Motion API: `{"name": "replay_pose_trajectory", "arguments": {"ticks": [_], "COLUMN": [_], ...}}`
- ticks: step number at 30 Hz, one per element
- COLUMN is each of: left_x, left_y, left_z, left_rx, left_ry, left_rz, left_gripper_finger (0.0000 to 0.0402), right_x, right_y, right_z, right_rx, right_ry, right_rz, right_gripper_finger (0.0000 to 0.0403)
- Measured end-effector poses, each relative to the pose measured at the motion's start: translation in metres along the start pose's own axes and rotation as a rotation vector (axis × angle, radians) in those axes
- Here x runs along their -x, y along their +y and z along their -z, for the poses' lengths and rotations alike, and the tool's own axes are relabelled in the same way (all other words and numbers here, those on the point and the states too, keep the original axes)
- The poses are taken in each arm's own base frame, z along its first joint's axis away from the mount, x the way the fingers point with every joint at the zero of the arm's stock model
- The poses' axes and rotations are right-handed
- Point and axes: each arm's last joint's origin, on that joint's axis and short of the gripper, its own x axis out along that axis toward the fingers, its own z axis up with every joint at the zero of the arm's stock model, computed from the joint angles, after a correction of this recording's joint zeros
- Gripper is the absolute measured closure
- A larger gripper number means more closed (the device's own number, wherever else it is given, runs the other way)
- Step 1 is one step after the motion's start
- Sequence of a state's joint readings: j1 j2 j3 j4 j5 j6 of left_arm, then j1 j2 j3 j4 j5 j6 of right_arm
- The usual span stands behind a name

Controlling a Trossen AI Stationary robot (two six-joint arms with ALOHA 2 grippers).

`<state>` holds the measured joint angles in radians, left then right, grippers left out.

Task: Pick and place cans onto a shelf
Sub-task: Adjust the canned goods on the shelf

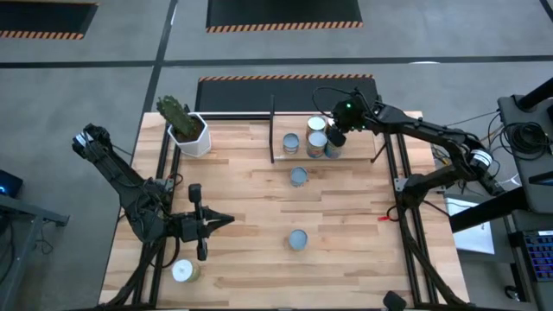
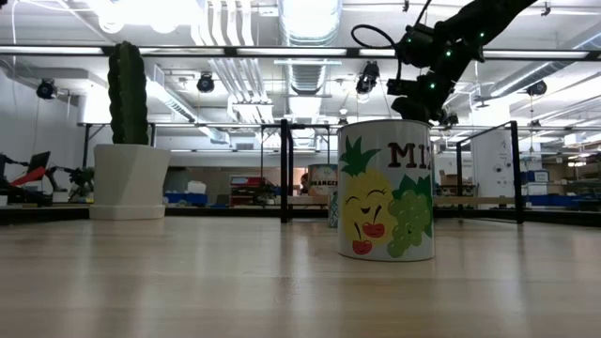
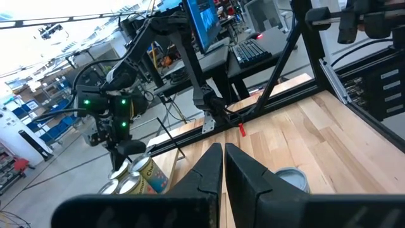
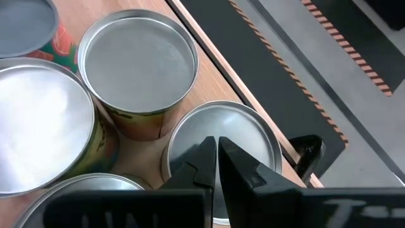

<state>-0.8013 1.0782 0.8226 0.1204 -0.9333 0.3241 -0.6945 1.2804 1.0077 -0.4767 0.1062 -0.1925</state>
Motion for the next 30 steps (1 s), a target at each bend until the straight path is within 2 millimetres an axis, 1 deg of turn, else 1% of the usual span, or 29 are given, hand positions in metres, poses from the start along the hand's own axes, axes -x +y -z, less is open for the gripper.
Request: {"name": "replay_pose_trajectory", "arguments": {"ticks": [10,15,25,28,30], "left_x": [0.000,0.000,0.000,0.000,0.000], "left_y": [0.000,0.000,0.000,0.000,0.000], "left_z": [0.000,-0.001,-0.001,-0.001,-0.001], "left_rx": [0.003,0.002,0.000,0.000,0.008], "left_ry": [-0.002,-0.005,-0.006,-0.006,-0.010], "left_rz": [-0.001,-0.002,-0.002,-0.002,-0.004], "left_gripper_finger": [0.0402,0.0402,0.0402,0.0402,0.0402], "right_x": [-0.011,-0.011,0.003,0.012,0.024], "right_y": [0.002,0.004,0.002,0.001,0.000], "right_z": [0.001,0.000,0.000,-0.004,-0.009], "right_rx": [-0.012,-0.023,-0.035,-0.023,-0.022], "right_ry": [0.024,0.015,-0.008,-0.031,-0.075], "right_rz": [-0.011,-0.066,-0.064,-0.060,-0.056], "right_gripper_finger": [0.0394,0.0394,0.0394,0.0394,0.0394]}}
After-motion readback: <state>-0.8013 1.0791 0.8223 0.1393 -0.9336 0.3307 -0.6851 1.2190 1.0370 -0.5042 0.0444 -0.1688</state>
